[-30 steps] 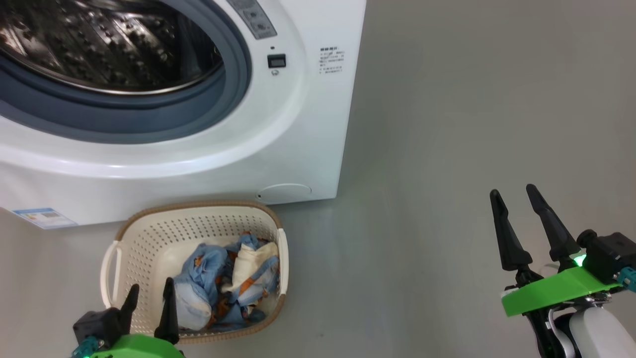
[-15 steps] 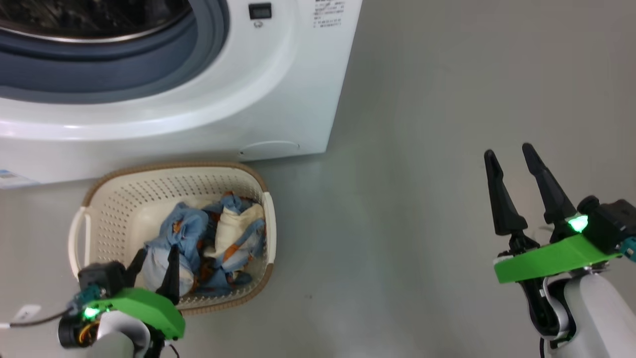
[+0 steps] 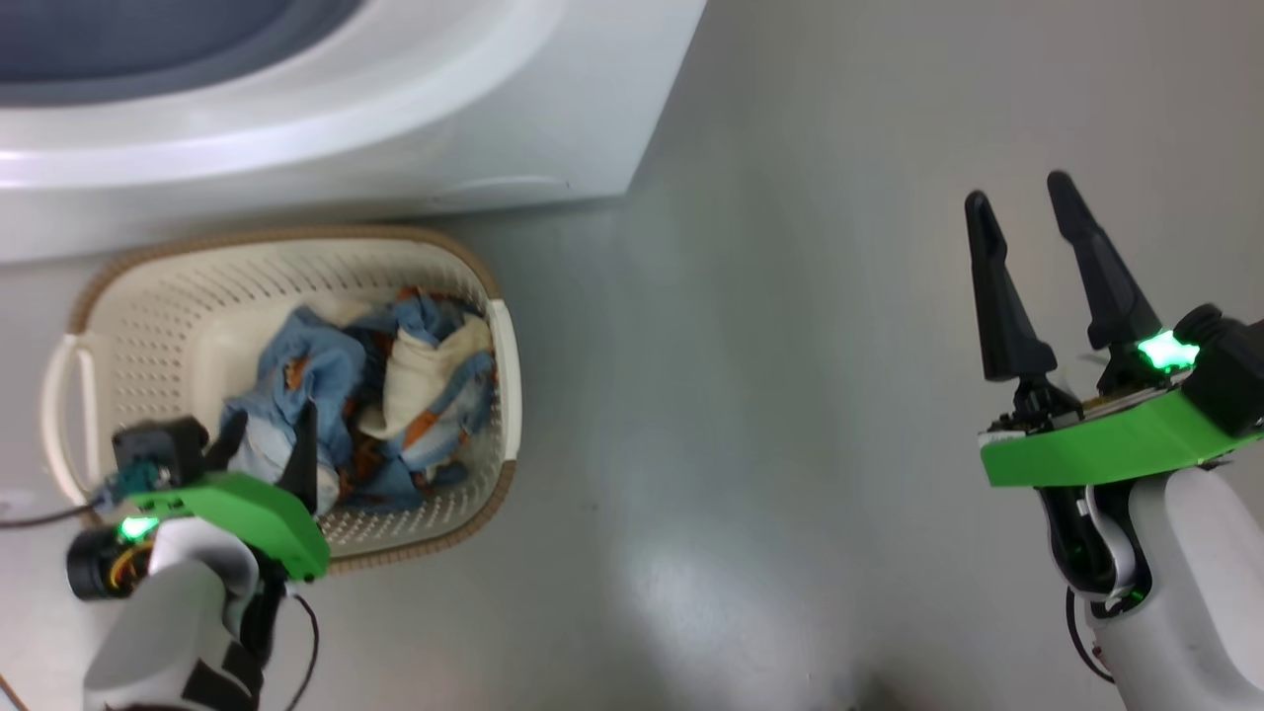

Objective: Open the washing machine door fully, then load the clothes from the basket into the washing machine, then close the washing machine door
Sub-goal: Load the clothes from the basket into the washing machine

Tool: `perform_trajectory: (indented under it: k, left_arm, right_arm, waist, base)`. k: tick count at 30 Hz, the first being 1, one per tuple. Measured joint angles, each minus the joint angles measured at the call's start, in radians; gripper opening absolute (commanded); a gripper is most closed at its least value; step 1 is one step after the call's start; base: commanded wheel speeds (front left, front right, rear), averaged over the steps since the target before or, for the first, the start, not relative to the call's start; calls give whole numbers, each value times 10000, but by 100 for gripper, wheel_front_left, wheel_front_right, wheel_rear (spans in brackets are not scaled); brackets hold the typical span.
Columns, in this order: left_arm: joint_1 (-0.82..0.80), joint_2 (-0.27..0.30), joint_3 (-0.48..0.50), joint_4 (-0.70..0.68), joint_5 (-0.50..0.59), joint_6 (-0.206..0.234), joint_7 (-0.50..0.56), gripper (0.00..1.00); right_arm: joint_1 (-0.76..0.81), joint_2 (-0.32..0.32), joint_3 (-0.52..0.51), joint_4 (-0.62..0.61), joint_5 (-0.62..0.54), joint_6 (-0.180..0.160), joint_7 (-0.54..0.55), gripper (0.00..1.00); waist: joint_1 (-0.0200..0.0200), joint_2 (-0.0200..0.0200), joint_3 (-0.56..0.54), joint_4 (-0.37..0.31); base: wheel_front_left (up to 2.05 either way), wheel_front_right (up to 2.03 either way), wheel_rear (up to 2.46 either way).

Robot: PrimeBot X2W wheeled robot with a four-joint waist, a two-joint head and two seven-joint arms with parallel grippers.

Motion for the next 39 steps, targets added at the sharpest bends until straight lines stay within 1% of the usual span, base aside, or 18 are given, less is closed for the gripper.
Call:
perform_trajectory:
  k: [9,16,17,20,26,33,39]
  left_arm:
    - [-1114,313,-165,848,6,33,38,100]
    - [-1729,479,-384,1057,48,81,579,100]
    - [-1778,487,-418,1074,48,155,686,100]
    - [-1911,527,-499,1139,109,178,920,100]
    - [-2127,625,-780,1179,311,370,1463,100]
    - [-2389,683,-974,1200,364,357,1929,100]
    - [-2556,909,-1057,1204,368,355,2215,100]
  right_arm:
    - [-301,-27,-23,-188,-67,0,-2,100]
    - [-527,-42,-29,-330,-69,0,-2,100]
    - [-538,-42,-27,-355,-69,0,-2,100]
    - [-539,-56,-23,-387,-69,0,-2,100]
    - [-732,-86,-17,-474,-69,0,-2,100]
    - [-743,-107,-6,-527,-73,0,-4,100]
    - [-749,-77,58,-589,-86,0,-29,100]
  waist:
    - [0,0,1028,-118]
    - [0,0,1631,-210]
    - [0,0,1702,-221]
    - [-1,0,1883,-253]
    - [-1,0,2141,-322]
    - [-1,0,2381,-368]
    - [-1,0,2584,-470]
  base:
    - [0,0,0]
    - [0,0,0]
    - [0,0,0]
    - [0,0,0]
    - [0,0,0]
    - [0,0,0]
    - [0,0,0]
